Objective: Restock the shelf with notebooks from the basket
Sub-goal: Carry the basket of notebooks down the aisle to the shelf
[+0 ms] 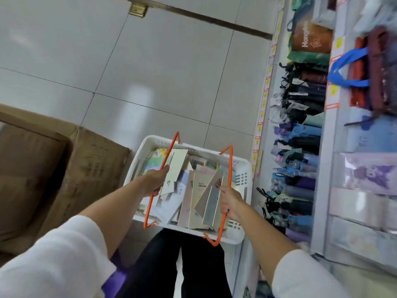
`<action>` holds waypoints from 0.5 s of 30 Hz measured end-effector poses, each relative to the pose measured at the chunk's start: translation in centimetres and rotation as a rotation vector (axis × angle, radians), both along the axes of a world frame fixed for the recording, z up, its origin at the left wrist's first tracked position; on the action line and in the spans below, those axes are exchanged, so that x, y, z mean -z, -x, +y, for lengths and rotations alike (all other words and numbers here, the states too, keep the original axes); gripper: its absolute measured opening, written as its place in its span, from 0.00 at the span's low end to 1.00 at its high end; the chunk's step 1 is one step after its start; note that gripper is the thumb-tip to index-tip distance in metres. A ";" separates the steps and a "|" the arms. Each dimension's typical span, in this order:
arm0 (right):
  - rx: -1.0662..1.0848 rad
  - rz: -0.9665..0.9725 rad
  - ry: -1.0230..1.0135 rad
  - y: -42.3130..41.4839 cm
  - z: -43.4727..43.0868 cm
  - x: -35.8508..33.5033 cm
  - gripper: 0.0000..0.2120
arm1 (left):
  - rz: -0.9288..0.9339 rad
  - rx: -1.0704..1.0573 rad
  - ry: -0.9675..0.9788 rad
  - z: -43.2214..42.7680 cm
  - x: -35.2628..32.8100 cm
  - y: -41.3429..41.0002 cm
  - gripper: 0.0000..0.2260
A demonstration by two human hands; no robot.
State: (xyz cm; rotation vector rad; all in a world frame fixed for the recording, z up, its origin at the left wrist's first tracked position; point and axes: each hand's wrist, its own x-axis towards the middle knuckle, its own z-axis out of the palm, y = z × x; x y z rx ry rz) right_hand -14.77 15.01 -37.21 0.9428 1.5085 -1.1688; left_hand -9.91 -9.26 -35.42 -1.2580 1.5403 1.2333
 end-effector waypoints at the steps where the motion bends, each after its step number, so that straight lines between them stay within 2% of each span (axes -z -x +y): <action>1: 0.004 0.004 -0.003 -1.1 0.3 0.3 0.19 | 0.003 -0.009 -0.012 0.2 0.0 -1.0 0.21; 6: -0.006 -0.014 0.006 -6.4 1.6 1.8 0.19 | 0.006 0.014 0.033 1.5 1.7 -6.4 0.22; 11: -0.001 -0.022 0.005 -10.8 3.9 4.5 0.18 | 0.100 -0.075 0.106 2.7 5.6 -11.6 0.23; 15: 0.021 -0.019 0.008 -13.4 4.3 5.6 0.16 | 0.090 -0.085 0.088 3.8 7.3 -14.5 0.21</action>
